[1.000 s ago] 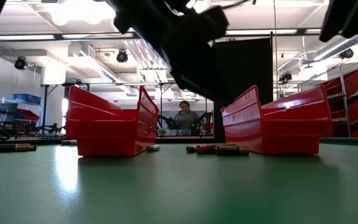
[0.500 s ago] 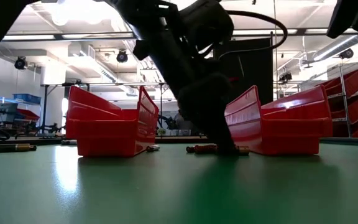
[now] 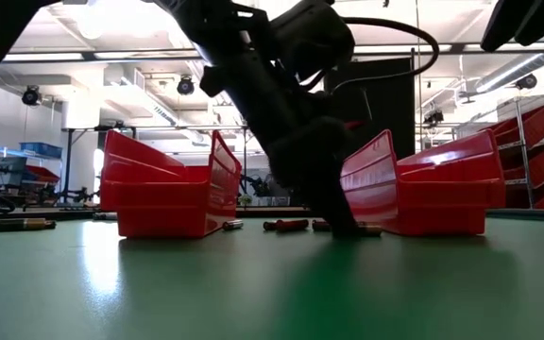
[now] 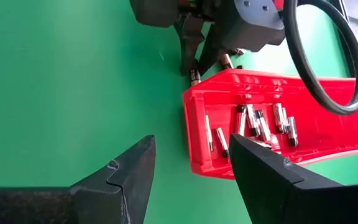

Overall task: Sort batteries
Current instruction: Put the brown battery into the left red bin

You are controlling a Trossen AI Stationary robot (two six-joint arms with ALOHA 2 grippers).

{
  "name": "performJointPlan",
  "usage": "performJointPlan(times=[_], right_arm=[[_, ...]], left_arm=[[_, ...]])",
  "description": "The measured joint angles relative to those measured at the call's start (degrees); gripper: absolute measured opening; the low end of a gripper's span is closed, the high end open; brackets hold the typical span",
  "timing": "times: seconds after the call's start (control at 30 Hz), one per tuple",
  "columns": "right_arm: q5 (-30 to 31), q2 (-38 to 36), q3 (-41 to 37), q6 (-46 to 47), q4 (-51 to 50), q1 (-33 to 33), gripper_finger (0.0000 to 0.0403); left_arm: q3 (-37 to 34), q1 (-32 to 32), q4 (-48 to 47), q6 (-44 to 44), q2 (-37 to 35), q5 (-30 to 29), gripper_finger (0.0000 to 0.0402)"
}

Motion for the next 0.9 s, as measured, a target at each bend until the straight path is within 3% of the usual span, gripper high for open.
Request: performJointPlan(times=[0.57,0.9], right_arm=[[0.02,-0.04,0.00,-0.19,-0.12,-0.11,0.0199],[-0.58,-0.07,0.00,0.37,-0.26,-0.11,0.0199]], left_arm=[[0.26,-0.09,2.81,0.26,2.58,-1.44,0.0030],[-0.11,-3.53,1.26,0.78,-0.93,-3.52,0.0028]])
